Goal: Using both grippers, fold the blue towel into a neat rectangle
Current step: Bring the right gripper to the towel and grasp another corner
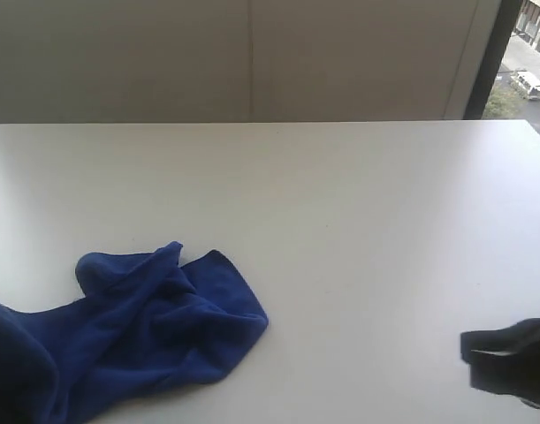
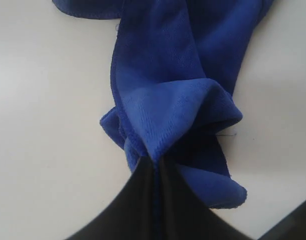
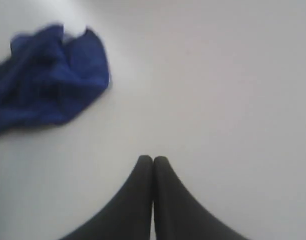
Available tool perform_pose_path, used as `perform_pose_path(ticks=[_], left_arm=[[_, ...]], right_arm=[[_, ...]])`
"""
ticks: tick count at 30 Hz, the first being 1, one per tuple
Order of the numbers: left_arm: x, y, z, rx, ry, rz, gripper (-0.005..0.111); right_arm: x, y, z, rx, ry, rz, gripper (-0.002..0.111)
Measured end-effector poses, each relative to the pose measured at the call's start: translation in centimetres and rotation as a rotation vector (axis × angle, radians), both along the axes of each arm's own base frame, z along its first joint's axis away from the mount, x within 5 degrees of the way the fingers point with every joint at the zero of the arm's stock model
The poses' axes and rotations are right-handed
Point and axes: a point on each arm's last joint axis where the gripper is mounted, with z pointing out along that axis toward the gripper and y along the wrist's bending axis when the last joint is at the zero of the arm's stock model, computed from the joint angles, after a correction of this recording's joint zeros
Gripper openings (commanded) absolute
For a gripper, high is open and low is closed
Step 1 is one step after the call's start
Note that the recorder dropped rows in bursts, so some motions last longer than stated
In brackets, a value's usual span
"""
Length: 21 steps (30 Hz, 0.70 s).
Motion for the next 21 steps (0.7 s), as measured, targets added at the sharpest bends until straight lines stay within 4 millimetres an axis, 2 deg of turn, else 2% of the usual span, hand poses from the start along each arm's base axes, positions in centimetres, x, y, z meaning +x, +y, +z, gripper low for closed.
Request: perform_pose_path(ticks=[1,3,7,9,11,15,18,21], left_arm=[[0.0,0.0,-0.1,-0.002,-0.001,0.000,0.000],[0.0,0.0,-0.2,-0.003,0.003,0.000,0.000],[0.0,0.0,-0.3,-0.006,0.004,0.001,0.000],[0.0,-0.1,-0.3,-0.007,0.000,0.001,0.000],[0.0,-0.1,-0.2,-0.007,-0.002,0.001,0.000],[0.0,-0.1,-0.2,-0.017,-0.003,0.001,0.000],[0.0,-0.1,-0.2,-0.016,-0.003,0.001,0.000],[0.0,-0.1,-0.2,-0.020,-0.002,0.013,0.000]], right_arm=[[2.3,0.7,0.3,-0.056,0.106,0.107,0.000],[5.1,1.5,0.5,-0.085,0.179,0.195,0.000],[10.3,3.3,0.7,-0.120,0.157,0.415,0.000],[12.9,4.8,0.6,-0.167,0.055,0.630,0.000],[14.6,6.1,0.4,-0.224,-0.049,0.797,0.000],[18.8,10.1,-1.5,-0.539,-0.382,1.108,0.000],[20.1,12.2,-2.9,-0.696,-0.506,1.206,0.002],[22.0,14.8,-4.2,-0.840,-0.605,1.195,0.011]])
